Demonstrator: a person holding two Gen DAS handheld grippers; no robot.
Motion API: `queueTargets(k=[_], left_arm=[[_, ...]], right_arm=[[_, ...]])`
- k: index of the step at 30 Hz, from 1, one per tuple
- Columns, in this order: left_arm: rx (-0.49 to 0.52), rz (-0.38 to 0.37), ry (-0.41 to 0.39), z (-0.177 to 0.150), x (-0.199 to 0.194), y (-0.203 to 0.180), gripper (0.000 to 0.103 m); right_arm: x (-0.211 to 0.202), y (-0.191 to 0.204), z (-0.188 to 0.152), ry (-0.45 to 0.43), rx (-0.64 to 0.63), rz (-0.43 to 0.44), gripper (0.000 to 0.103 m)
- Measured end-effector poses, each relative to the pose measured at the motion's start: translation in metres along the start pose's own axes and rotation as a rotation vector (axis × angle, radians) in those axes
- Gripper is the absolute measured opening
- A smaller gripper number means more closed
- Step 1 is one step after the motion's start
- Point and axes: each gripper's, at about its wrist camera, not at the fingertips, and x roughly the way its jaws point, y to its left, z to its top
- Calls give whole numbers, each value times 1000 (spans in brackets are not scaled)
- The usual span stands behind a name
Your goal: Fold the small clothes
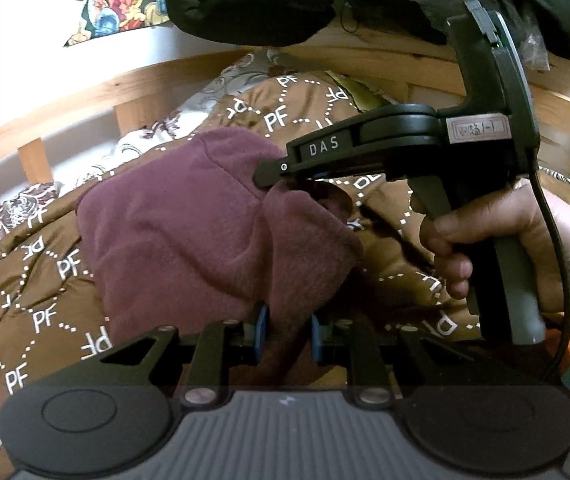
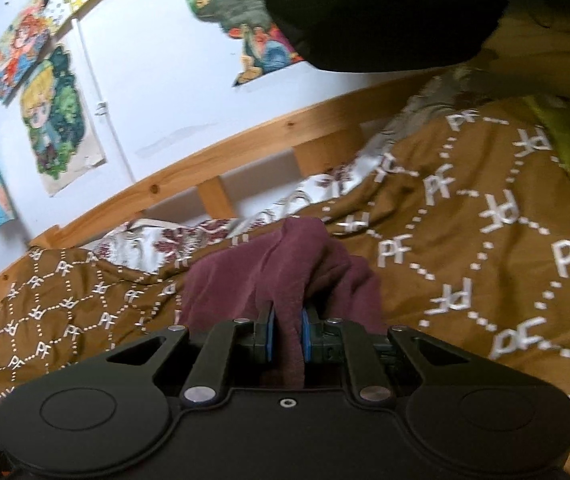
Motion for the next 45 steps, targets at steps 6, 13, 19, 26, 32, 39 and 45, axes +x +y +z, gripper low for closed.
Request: queueTargets(k=[6, 13, 19, 26, 32, 39, 45], left_arm=[[4, 6, 9, -4, 4, -10, 24], [-22, -45, 4, -9, -6, -14, 51], [-99, -73, -20, -12, -25, -6, 68], [-246, 24, -91, -12, -45, 23, 94], [-502, 119, -77, -22, -41, 60, 100], [-690, 190, 36, -36, -19, 93, 101], [-731, 187, 89, -54, -9, 95, 102]], right_arm=[[-4, -9, -3, 28, 21, -50, 14], [1, -20, -11, 101, 82, -96, 14], [4, -18, -14, 115, 70, -127, 18], [-5, -16, -15, 131, 59, -180, 38], [-30, -15, -17, 127, 38, -229, 64], [-37, -14, -17, 116, 51, -191, 83], [-23, 0, -30, 61, -43, -158, 60]])
